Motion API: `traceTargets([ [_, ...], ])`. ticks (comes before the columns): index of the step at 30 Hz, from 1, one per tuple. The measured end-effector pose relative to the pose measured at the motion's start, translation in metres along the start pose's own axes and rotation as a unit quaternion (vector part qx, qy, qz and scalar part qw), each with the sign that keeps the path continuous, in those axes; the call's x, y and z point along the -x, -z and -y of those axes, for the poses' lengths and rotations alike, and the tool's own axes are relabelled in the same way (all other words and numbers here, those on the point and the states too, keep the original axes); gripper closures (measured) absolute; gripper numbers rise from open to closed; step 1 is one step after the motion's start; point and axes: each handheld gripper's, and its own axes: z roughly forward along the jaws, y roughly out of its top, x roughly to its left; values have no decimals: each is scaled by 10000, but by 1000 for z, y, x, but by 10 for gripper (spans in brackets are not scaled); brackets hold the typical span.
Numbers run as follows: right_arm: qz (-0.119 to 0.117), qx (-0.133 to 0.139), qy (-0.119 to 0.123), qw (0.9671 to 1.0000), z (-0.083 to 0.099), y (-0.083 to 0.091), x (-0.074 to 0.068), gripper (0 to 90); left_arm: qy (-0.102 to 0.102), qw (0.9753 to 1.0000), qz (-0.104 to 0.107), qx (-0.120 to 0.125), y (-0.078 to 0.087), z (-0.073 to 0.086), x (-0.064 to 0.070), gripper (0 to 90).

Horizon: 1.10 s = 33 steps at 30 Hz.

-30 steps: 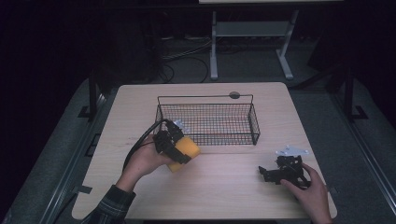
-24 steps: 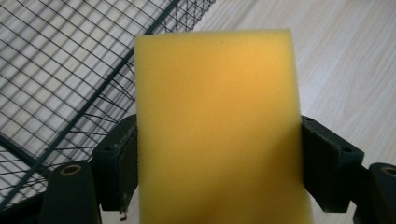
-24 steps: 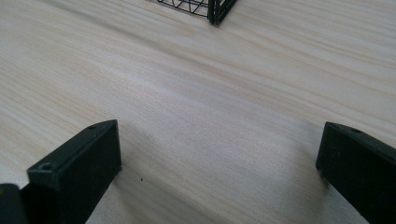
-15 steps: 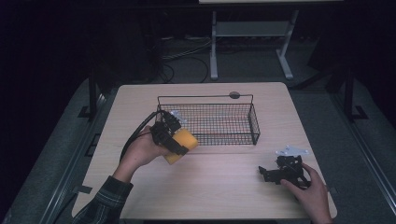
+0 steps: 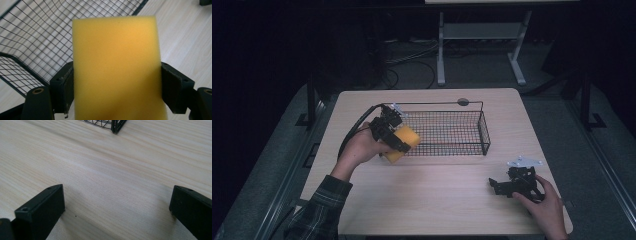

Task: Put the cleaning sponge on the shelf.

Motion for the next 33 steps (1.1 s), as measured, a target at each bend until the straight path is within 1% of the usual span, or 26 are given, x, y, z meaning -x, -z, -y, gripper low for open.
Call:
traceTargets([
  [5,0,0,3,10000,0,0,0,0,28,10000,2,-5,0,-4,-5,235],
  [6,0,0,1,10000,0,0,0,0,52,10000,-22,9,1,-6,-8,235],
  [7,0,0,1,10000,0,0,0,0,52,10000,-22,9,1,-6,-8,236],
  [8,0,0,1,10000,0,0,0,0,91,9999,-43,25,1,-8,-11,236],
  [15,-3,4,-16,10000,0,0,0,0,183,9998,-101,71,1,-14,-23,236],
  [16,-2,3,-16,10000,0,0,0,0,208,9997,-120,77,0,-17,-28,236],
  [17,2,2,3,10000,0,0,0,0,208,9997,-120,77,0,-17,-28,237],
  [20,-3,-2,-3,10000,0,0,0,0,242,9995,-187,87,-3,-23,-38,237],
  [21,-3,-2,-3,10000,0,0,0,0,242,9995,-187,87,-3,-23,-38,238],
  [23,0,3,-15,10000,0,0,0,0,326,9992,-179,132,-7,-25,-43,237],
  [24,1,2,-13,10000,0,0,0,0,326,9992,-179,132,-7,-25,-43,237],
  [25,3,1,-8,10000,0,0,0,0,302,9992,-231,110,-10,-26,-46,237],
  [27,3,0,-5,10000,0,0,0,0,296,9992,-240,113,-12,-27,-49,237],
  [31,3,0,-3,10000,0,0,0,0,349,9989,-252,168,-19,-30,-54,237],
  [33,3,0,-3,10000,0,0,0,0,331,9989,-264,186,-21,-31,-56,237],
])
